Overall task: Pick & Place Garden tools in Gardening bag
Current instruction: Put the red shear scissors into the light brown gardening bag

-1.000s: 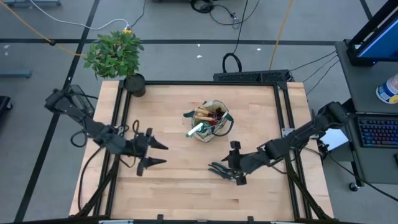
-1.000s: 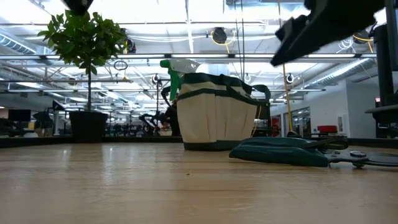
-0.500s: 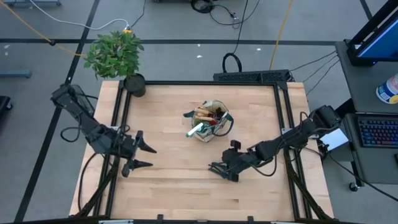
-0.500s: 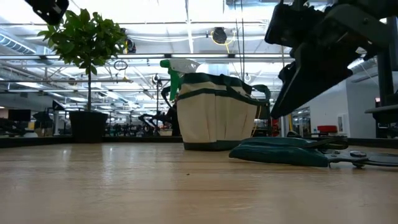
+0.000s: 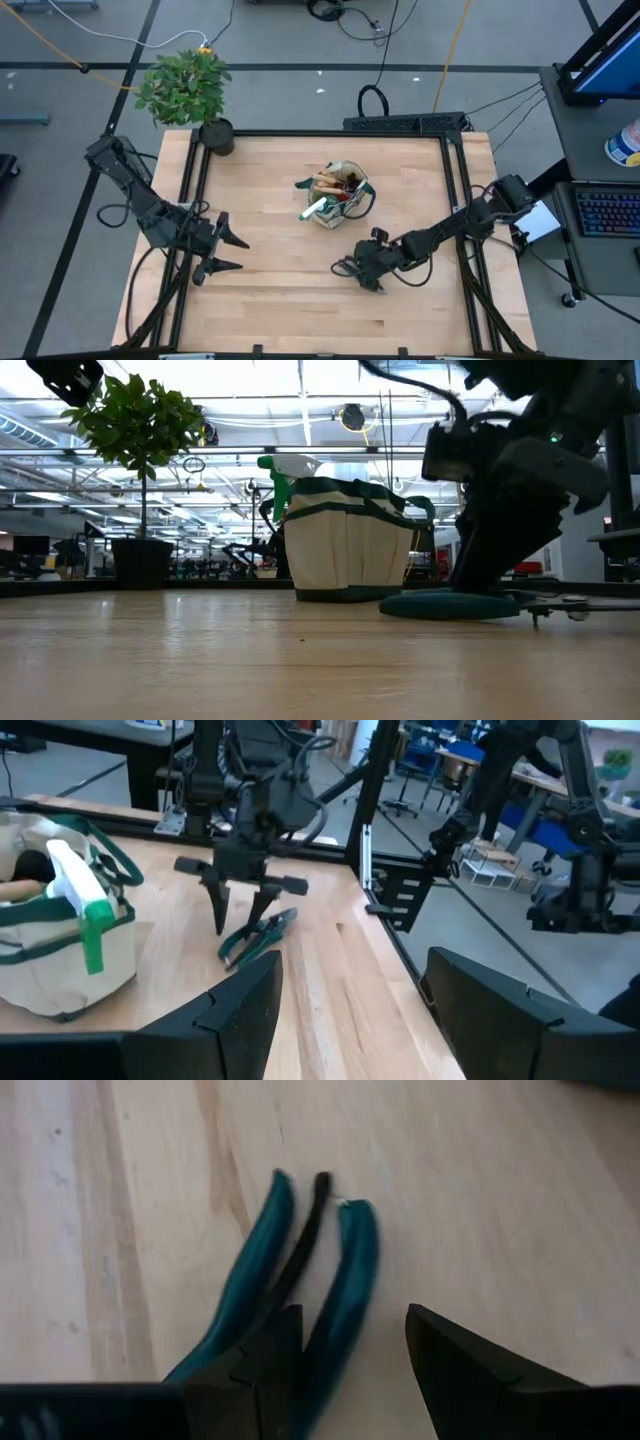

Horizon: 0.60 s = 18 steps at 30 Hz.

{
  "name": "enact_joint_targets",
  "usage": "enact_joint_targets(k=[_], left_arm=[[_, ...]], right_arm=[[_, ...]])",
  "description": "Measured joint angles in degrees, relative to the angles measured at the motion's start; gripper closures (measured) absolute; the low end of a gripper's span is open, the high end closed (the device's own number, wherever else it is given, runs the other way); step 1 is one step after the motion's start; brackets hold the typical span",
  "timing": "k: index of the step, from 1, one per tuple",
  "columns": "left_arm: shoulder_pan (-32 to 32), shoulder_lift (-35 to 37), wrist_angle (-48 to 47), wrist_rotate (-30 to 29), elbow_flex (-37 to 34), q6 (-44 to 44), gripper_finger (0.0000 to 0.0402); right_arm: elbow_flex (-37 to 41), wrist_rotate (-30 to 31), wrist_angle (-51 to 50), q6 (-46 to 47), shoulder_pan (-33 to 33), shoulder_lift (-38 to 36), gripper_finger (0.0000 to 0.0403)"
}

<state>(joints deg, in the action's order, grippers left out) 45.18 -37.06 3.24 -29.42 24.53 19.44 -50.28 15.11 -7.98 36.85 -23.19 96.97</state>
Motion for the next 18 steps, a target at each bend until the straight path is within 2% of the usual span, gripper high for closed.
enact_joint_targets(k=[6, 14, 18], left_arm=[[-0.01, 0.00, -0.01, 0.04, 0.00, -0.22, 0.0144], [-0.01, -0.01, -0.03, 0.01, 0.00, -0.24, 0.0144], [-0.04, -0.02, -0.03, -0.01, 0.00, -0.24, 0.0144]], right_arm=[[0.00, -3.19, 0.07, 0.07, 1.11, 0.68, 0.0229], [0.00, -3.38, -1.28, 0.09, 2.24, 0.68, 0.0230], [0.00, -3.21, -1.13, 2.64, 3.35, 0.68, 0.0248]])
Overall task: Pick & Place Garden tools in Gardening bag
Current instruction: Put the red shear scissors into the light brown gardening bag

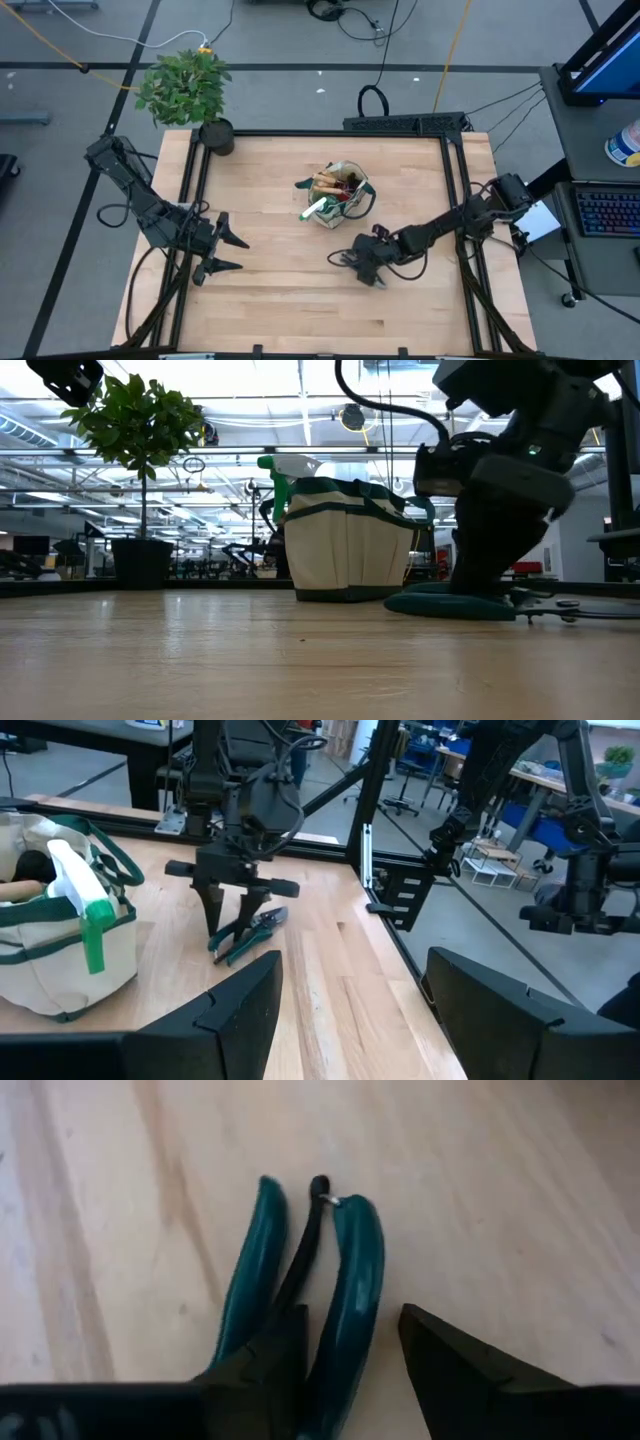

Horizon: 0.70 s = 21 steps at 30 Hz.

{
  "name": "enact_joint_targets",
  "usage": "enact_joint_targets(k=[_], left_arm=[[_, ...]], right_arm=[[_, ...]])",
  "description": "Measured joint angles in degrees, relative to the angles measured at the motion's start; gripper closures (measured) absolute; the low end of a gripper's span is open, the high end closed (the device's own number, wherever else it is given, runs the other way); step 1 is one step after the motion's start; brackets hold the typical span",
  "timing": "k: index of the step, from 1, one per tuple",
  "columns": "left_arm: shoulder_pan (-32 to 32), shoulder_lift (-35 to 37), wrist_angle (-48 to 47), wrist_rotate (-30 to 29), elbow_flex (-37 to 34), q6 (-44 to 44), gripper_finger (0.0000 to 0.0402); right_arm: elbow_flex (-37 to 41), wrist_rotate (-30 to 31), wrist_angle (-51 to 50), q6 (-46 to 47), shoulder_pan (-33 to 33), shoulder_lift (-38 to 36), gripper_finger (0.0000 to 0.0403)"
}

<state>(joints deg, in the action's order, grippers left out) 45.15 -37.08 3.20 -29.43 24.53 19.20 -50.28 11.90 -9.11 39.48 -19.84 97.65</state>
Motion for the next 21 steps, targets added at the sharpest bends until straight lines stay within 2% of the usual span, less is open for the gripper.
enact_joint_targets(k=[9, 15, 21], left_arm=[[0.00, 0.00, -0.09, 0.00, 0.00, 0.02, 0.0144], [0.00, -0.02, -0.66, 0.92, 0.00, 0.04, 0.0144], [0.00, -0.02, -0.78, 0.99, 0.00, 0.06, 0.0144]], right_arm=[[0.00, 0.28, 1.56, 3.59, 1.60, 0.00, 0.0357], [0.04, -0.02, 4.88, 5.81, 1.56, 0.02, 0.0357], [0.04, -1.85, 17.93, 6.08, 1.45, 0.00, 0.0357]])
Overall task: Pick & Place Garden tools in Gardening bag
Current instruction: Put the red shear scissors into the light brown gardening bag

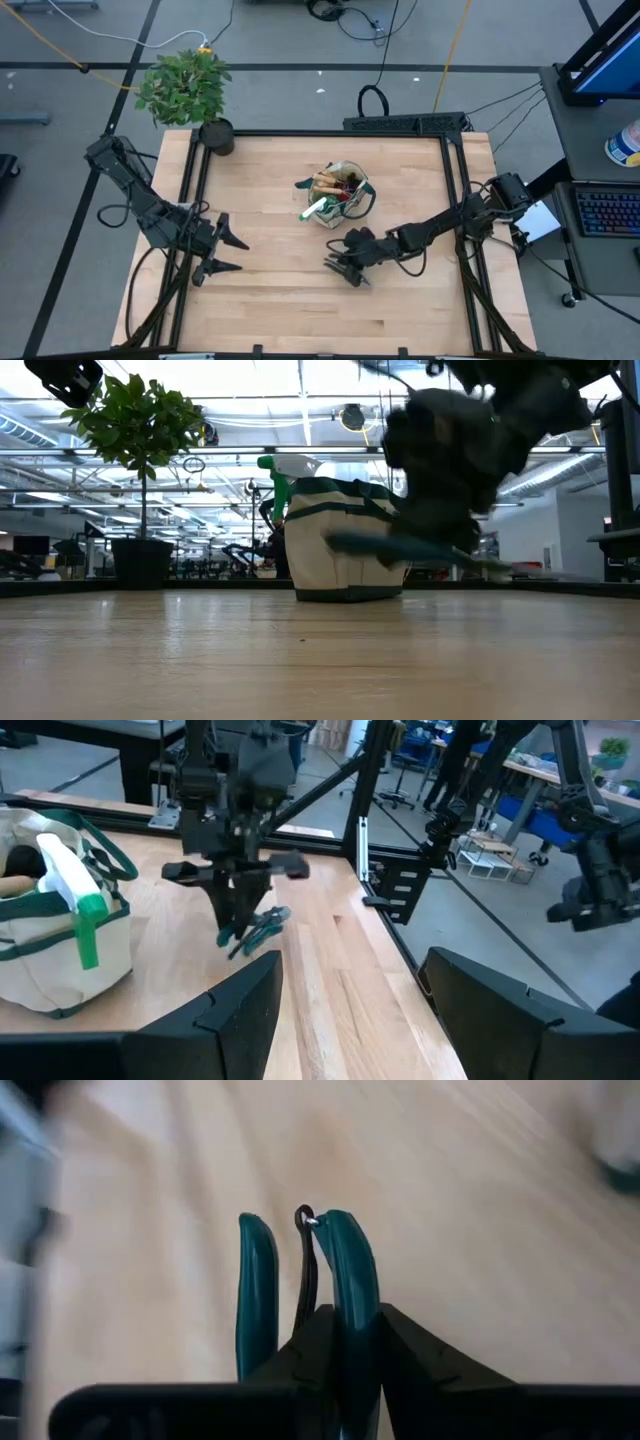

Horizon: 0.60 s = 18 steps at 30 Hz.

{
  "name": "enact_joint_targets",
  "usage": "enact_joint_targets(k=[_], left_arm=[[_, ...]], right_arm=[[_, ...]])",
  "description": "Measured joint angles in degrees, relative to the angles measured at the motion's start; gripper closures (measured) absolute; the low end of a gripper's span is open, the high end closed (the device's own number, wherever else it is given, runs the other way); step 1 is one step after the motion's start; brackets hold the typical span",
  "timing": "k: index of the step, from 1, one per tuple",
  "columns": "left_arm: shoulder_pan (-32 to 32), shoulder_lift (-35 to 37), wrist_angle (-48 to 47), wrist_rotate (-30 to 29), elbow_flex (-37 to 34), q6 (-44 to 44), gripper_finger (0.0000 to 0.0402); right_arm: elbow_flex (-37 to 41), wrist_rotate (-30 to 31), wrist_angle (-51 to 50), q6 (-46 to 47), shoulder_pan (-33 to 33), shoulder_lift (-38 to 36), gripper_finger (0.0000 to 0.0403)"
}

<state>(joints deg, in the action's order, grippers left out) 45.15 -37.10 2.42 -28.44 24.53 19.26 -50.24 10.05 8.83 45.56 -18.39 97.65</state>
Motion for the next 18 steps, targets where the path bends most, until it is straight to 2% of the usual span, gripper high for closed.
enact_joint_targets(k=[8, 18], left_arm=[[0.02, 0.00, -0.09, 0.45, 0.00, -0.36, 0.0144], [0.02, 0.00, 0.39, 0.49, 0.00, -1.81, 0.0144]], right_arm=[[0.00, -2.69, 18.85, -2.90, -0.02, -3.00, 0.0357], [0.00, 2.14, 33.86, -14.17, 0.98, -9.97, 0.0357]])
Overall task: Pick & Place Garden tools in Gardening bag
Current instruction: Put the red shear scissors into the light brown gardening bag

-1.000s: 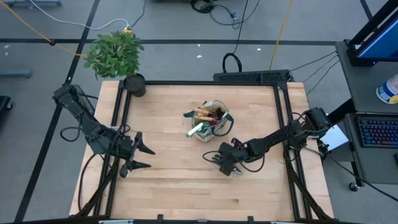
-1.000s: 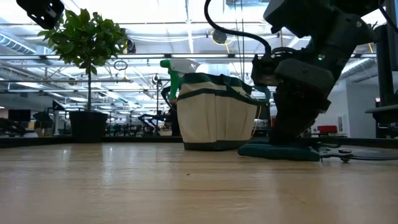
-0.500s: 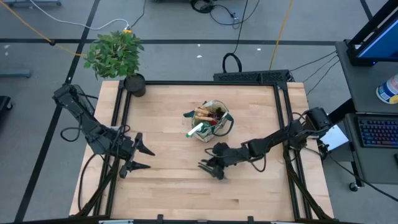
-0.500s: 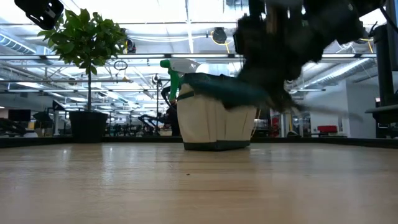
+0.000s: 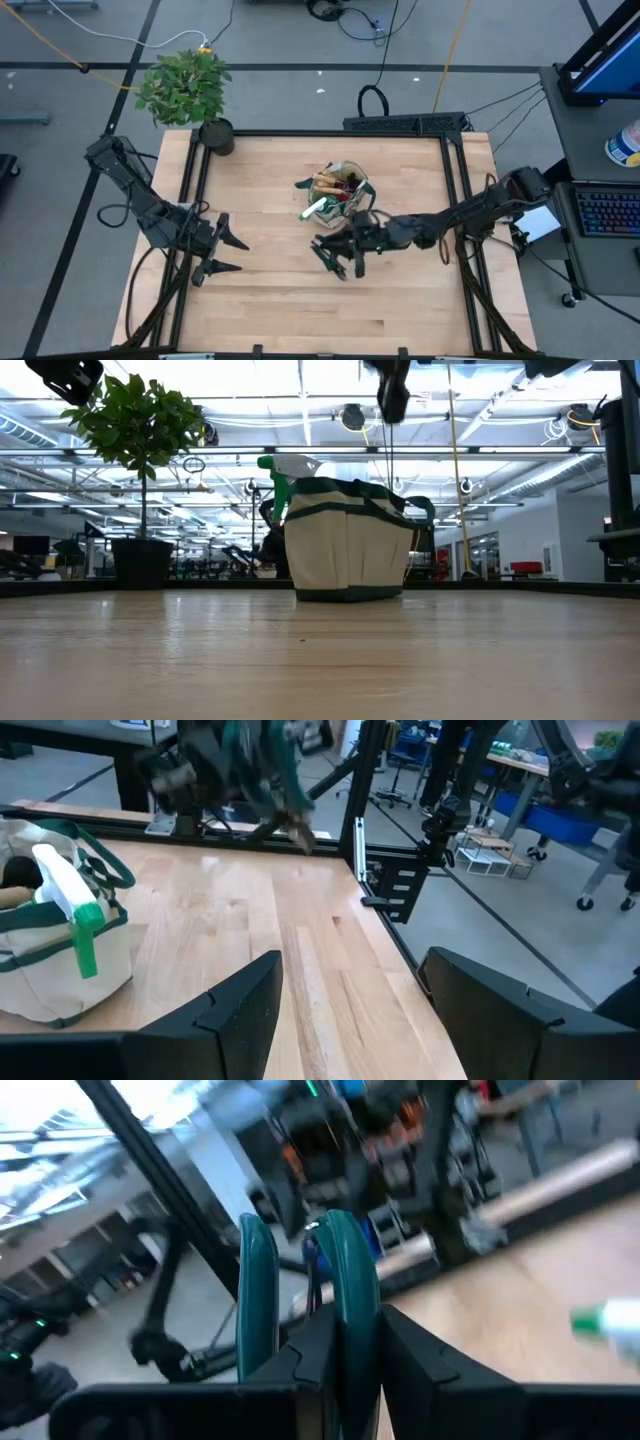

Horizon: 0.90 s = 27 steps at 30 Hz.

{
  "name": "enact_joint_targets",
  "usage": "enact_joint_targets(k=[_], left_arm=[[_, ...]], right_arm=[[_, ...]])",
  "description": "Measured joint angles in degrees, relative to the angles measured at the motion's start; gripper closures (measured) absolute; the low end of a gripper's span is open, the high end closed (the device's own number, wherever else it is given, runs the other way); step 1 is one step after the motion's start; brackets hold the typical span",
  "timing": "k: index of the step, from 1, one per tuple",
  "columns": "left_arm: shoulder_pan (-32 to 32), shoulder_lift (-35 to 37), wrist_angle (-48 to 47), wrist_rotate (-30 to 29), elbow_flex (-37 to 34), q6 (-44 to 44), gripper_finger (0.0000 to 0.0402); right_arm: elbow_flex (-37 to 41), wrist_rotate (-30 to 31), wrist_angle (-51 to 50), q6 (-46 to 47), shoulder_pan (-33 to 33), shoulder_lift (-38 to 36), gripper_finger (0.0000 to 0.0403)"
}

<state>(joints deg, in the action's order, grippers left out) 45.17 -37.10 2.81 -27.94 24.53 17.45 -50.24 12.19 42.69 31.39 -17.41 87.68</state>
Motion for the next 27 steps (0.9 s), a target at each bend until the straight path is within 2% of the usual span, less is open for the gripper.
enact_joint_targets(k=[5, 8, 15, 18, 24, 27], left_arm=[[0.00, 0.00, 0.27, 0.02, 0.00, -0.77, 0.0144], [0.00, 0.02, 0.39, 0.02, 0.00, -0.83, 0.0144], [-0.02, 0.00, 0.42, 0.00, 0.00, -0.91, 0.0144], [0.00, 0.00, 0.42, 0.00, 0.00, -0.85, 0.0144], [-0.02, 0.00, 0.45, -0.03, 0.00, -0.44, 0.0144], [-0.04, 0.00, 0.44, -0.59, 0.00, -0.37, 0.0144]], right_arm=[[0.00, -0.73, 6.43, -7.16, 0.70, -2.71, 0.0357], [0.00, -3.64, 9.55, -11.13, 1.32, -4.01, 0.0357], [0.00, -15.27, 16.40, -16.50, 2.48, -7.19, 0.0357], [0.00, -18.19, 16.57, -17.52, 2.85, -8.65, 0.0357], [0.00, -18.29, 16.03, -20.58, 3.96, -10.49, 0.0357], [0.00, -16.38, 15.85, -24.36, 5.27, -10.60, 0.0357]])
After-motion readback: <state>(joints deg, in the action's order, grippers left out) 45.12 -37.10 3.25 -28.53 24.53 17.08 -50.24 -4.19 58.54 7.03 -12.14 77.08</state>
